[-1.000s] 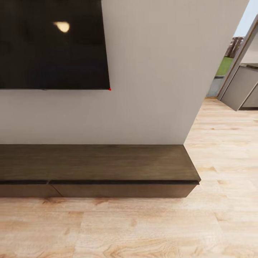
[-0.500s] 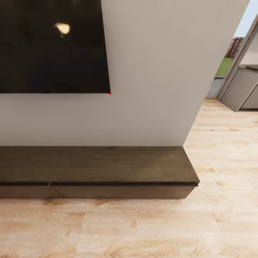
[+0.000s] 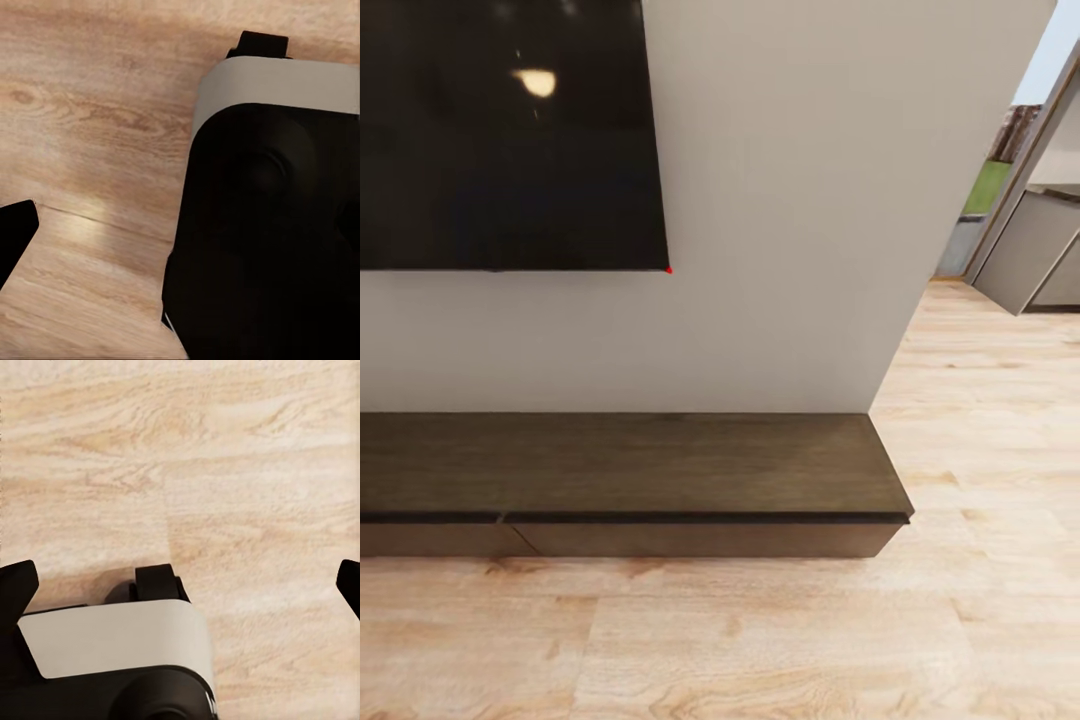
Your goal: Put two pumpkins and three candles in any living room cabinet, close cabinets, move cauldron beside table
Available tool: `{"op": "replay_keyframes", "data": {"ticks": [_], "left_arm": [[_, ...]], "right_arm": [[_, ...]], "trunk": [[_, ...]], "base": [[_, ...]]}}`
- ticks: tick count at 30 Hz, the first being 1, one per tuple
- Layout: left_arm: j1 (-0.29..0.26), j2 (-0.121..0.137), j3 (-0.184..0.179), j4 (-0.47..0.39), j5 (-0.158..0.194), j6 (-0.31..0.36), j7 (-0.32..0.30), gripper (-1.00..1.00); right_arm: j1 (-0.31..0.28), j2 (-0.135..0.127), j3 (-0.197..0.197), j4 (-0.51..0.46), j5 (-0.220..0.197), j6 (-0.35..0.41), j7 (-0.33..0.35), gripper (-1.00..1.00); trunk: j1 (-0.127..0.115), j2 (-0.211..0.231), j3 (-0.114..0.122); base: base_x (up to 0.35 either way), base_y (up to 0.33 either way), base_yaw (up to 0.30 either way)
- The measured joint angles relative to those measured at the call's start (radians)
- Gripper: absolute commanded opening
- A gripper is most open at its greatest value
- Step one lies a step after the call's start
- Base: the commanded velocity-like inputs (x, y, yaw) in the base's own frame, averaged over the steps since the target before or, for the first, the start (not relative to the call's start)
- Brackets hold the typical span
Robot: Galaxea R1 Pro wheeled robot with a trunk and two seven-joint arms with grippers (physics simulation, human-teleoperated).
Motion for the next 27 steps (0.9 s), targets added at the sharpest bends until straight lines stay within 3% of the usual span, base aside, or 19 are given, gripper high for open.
{"op": "replay_keyframes", "data": {"ticks": [27], "left_arm": [[0.096, 0.000, 0.000, -0.001, -0.002, -0.001, 0.000, 1.00]], "right_arm": [[0.000, 0.000, 0.000, 0.000, 0.000, 0.000, 0.000, 1.00]], "trunk": [[-0.104, 0.189, 0.085]], "base": [[0.000, 0.000, 0.000]]}}
